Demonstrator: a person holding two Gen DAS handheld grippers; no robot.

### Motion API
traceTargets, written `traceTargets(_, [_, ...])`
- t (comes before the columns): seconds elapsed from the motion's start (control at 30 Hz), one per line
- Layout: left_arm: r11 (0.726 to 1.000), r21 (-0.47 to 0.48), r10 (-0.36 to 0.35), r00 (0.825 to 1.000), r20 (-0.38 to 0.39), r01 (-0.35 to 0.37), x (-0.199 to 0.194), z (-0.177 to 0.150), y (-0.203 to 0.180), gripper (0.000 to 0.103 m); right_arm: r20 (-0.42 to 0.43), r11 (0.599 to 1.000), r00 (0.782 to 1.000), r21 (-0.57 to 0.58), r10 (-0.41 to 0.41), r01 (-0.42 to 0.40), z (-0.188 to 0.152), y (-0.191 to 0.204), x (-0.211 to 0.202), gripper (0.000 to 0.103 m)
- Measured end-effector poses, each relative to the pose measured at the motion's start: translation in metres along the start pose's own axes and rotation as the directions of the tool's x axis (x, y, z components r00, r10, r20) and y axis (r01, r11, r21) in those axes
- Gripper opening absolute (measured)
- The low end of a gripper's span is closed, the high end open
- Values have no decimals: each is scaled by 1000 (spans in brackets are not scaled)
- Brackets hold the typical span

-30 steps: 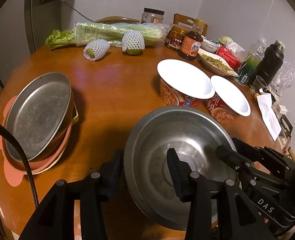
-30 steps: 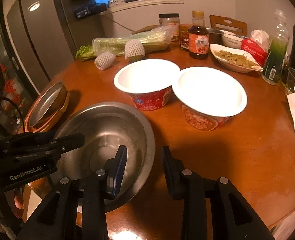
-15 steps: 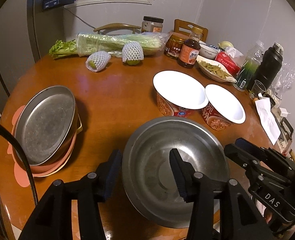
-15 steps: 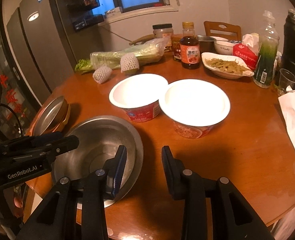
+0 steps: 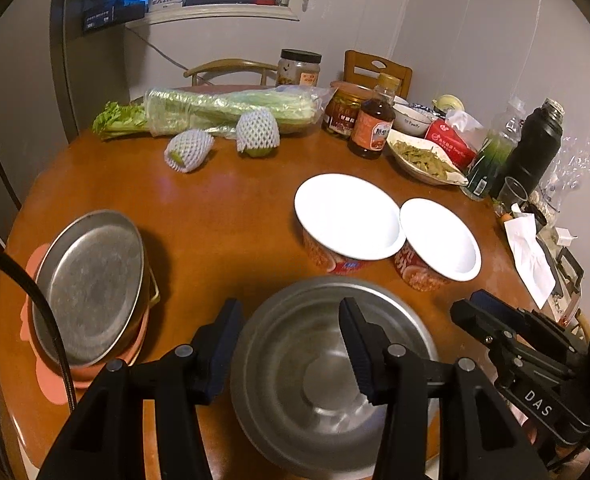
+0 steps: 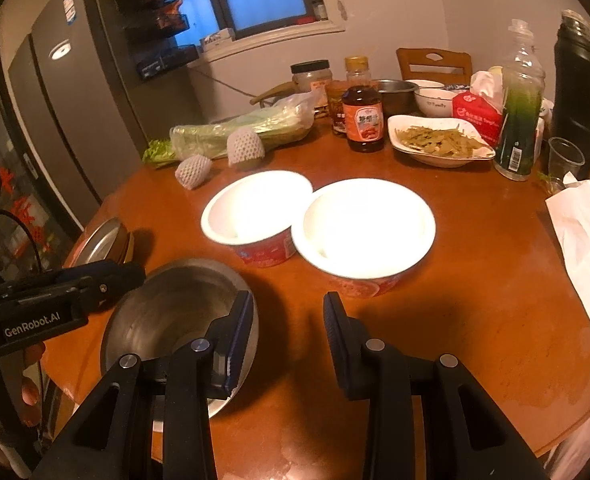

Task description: Organize plates and bowls

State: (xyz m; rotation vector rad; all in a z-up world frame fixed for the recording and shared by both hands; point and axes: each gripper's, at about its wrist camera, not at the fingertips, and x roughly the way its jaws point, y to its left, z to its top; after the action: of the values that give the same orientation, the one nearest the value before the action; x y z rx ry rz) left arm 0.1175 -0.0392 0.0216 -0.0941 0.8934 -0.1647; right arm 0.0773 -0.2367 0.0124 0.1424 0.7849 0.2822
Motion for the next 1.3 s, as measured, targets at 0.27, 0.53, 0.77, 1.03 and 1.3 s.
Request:
traceTargets(0.27, [998,33,-60,998,-6,60,6,13,-26,50,22,996,998,63,-63,61,10,-31,-2,37])
traceTargets(0.53, [990,62,-123,991,-42,126,23,24,-70,50,24,989,993,92,-118,116,20,-69,-2,38])
traceTargets(0.77, [986,50,-155,983,-103,161,50,28,-96,50,17,989,993,90,-119,117,28,-89,8,38])
traceTargets(1.03, [986,18,-160,976,-146,164,73,34,-108,50,-6,993,995,57,-100,100,38,-99,28,38])
traceTargets(1.3, [980,-36,-199,963,-181,196,92,36,-108,46,-32,998,997,13,-64,64,42,-98,43,38])
